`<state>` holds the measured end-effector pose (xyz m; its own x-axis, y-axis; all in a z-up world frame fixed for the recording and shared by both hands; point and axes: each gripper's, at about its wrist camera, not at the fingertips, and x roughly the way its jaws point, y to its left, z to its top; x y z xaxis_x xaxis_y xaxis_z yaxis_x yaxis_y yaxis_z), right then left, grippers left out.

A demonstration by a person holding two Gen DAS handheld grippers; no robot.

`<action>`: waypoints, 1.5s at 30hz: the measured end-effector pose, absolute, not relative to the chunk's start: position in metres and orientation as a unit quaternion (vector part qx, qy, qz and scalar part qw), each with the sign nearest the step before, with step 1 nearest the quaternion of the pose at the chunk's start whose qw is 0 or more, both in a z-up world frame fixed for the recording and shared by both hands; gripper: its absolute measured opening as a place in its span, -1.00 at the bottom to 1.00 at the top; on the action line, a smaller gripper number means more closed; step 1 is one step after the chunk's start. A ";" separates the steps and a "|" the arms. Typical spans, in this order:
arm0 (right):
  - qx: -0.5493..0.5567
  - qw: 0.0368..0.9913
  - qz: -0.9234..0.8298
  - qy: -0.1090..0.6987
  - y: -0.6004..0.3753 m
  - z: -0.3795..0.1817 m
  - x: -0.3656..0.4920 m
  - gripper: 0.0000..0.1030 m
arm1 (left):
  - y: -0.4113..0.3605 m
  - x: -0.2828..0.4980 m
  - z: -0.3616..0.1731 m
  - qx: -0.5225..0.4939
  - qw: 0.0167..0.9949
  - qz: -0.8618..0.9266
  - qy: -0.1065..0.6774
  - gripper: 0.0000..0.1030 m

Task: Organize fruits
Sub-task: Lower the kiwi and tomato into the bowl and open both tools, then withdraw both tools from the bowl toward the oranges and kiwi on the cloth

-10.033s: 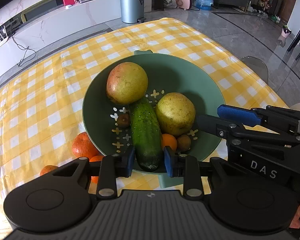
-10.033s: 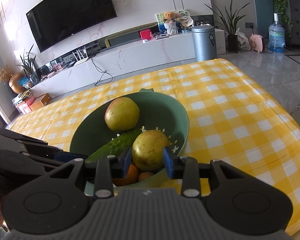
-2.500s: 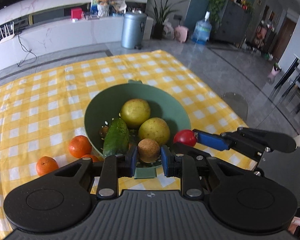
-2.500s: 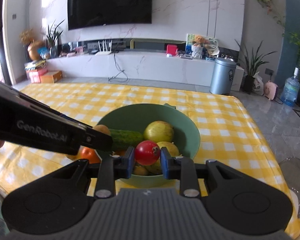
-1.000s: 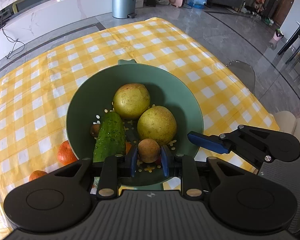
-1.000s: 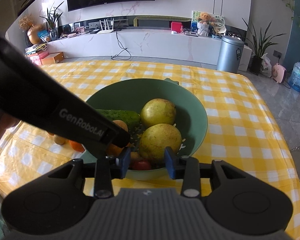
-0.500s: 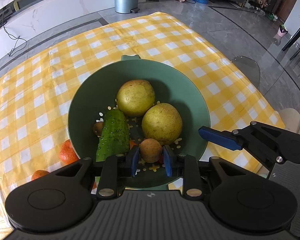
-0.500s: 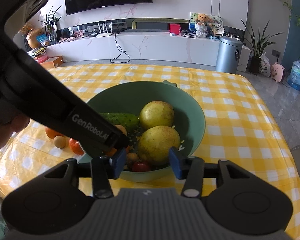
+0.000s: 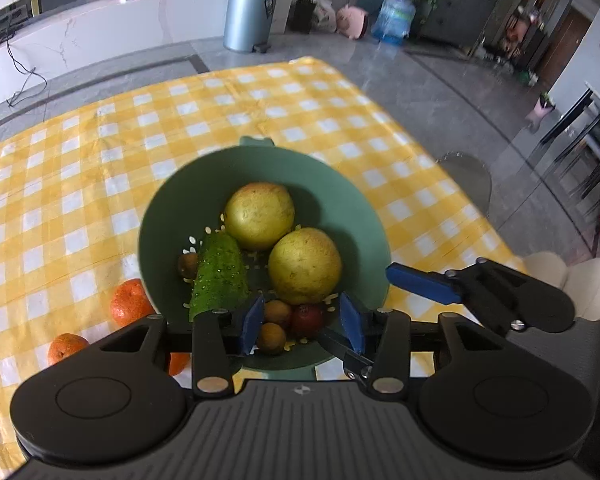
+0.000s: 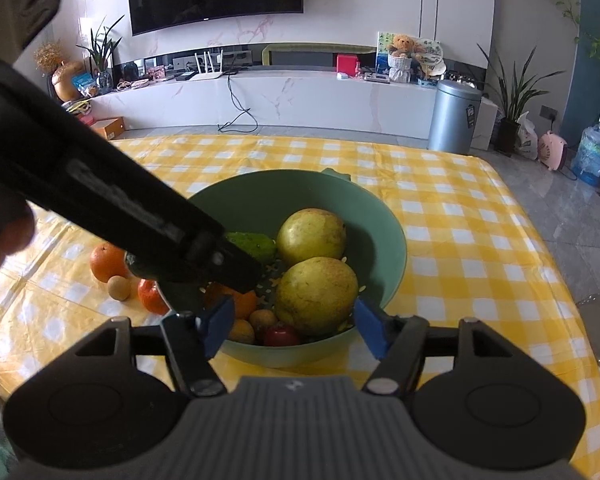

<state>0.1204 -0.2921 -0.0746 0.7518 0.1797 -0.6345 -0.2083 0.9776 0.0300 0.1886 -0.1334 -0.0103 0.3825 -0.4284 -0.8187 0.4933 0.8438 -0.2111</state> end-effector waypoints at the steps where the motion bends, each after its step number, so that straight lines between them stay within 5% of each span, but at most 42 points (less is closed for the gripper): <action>1: -0.020 0.937 0.103 0.333 -0.293 -0.074 0.119 0.25 | -0.132 0.186 -0.007 0.031 0.836 -0.275 0.473 0.01; 14: 0.027 0.960 0.068 0.270 -0.289 -0.056 0.097 0.33 | -0.061 0.160 0.024 -0.039 0.894 -0.209 0.395 0.02; 34: 0.020 0.951 0.149 0.269 -0.191 -0.062 0.055 0.33 | -0.004 0.124 -0.002 0.057 0.922 -0.170 0.342 0.02; 45: -0.011 0.938 0.132 0.321 -0.165 -0.097 0.078 -0.04 | 0.017 0.132 -0.034 0.035 0.912 -0.195 0.358 0.01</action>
